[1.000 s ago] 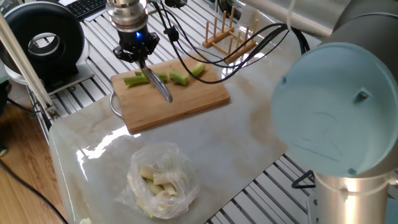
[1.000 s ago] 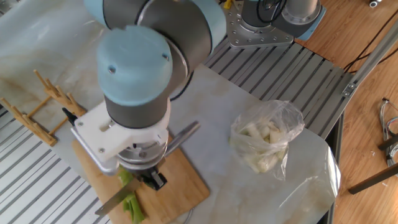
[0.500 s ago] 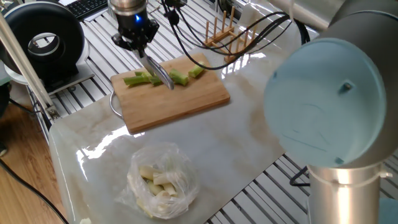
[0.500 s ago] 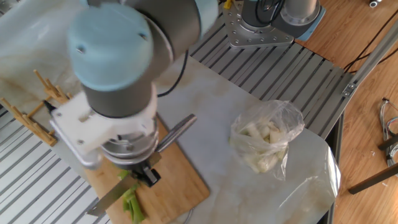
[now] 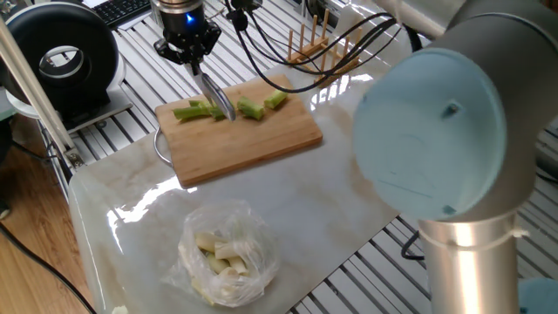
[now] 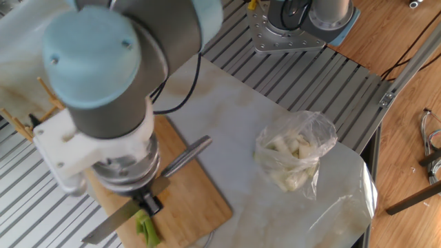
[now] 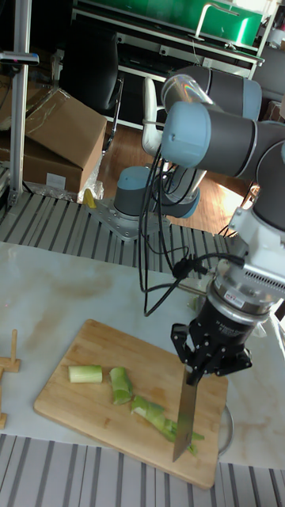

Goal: Chop the scallions

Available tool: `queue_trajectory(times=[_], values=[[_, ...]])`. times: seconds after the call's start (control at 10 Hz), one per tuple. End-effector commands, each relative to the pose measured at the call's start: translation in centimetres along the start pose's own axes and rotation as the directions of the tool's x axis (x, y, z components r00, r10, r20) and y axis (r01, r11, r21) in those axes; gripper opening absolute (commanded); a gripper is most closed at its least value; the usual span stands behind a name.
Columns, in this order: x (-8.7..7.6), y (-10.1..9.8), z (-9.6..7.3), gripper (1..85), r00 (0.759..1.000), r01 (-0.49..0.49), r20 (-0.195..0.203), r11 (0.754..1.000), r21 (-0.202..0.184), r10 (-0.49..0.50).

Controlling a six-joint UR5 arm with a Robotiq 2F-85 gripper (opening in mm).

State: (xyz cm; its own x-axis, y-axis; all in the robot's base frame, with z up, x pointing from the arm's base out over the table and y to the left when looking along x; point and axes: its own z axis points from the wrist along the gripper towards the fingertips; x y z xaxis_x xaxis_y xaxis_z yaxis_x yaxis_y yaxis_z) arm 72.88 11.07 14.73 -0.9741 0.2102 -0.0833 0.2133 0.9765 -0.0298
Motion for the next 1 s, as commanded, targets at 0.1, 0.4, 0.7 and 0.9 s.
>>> queue_trajectory(times=[0.1, 0.4, 0.7, 0.9], values=[[-2.4, 1.6, 3.4, 1.0, 0.987, -0.156, -0.066, 0.983, -0.097, 0.15], [-2.7, -0.6, 4.2, 1.0, 0.987, -0.154, -0.044, 0.988, -0.016, 0.154], [-2.9, -1.5, 5.5, 1.0, 0.99, -0.136, -0.033, 0.991, -0.012, 0.135], [-2.9, -1.2, 5.8, 1.0, 0.989, -0.145, -0.031, 0.989, -0.019, 0.145]])
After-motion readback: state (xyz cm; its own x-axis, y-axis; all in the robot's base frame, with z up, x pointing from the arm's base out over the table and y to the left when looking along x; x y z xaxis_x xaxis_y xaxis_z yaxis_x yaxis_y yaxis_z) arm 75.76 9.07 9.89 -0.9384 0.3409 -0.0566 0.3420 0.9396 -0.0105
